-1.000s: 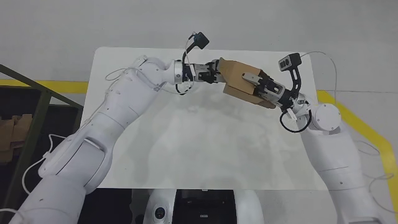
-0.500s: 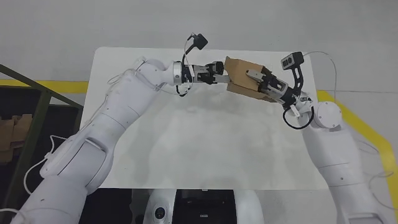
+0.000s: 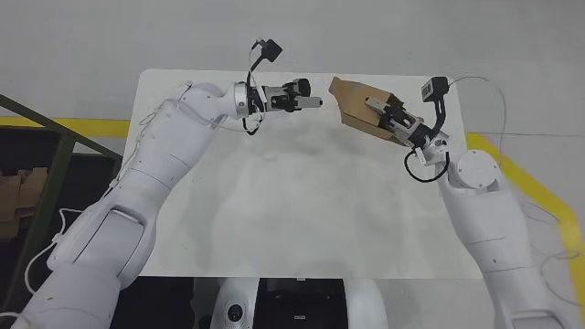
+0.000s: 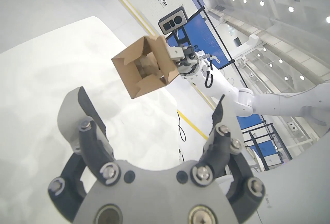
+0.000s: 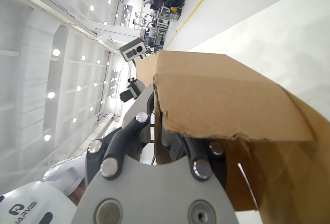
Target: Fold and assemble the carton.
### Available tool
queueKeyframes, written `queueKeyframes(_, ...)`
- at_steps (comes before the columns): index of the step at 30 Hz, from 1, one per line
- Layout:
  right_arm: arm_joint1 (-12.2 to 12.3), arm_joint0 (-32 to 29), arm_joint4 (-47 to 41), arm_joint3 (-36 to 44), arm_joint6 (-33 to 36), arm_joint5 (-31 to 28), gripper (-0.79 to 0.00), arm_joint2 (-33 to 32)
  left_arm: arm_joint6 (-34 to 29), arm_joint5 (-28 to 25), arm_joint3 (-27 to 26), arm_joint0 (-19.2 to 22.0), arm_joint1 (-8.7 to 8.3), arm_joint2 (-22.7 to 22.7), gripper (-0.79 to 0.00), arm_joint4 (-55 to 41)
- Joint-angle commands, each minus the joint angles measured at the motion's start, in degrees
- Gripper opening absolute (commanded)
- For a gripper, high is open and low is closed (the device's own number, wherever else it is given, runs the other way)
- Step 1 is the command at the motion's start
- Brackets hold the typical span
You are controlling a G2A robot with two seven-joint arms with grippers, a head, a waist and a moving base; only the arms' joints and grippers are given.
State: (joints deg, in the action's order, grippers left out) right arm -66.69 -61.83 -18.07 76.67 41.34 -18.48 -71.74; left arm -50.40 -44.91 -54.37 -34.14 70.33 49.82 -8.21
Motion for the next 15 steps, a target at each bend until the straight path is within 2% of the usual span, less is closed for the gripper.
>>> queueKeyframes(1, -0.03, 0.0, 1.26, 0.27, -0.41, 0.68, -0.785, 0.45, 0.28, 1.09, -1.43, -0.33, -0.28, 0.56, 0.0, 0.93)
queueKeyframes(6, -0.18, 0.07, 4.16, 1.23, -2.17, 2.19, -0.785, 1.5, 1.63, 5.0, -4.46, -1.44, -0.96, 1.83, 0.0, 4.61)
queueKeyframes(11, -0.2, -0.48, 6.51, 3.31, -3.46, 3.57, -0.785, 2.0, 4.89, 12.61, -7.08, -1.39, -1.31, 2.13, 0.0, 12.57)
queueKeyframes(15, -0.15, -1.16, 6.83, 5.06, -3.59, 4.79, -0.785, 1.9, 6.67, 16.02, -8.62, -1.81, -1.25, 1.93, 0.0, 15.35)
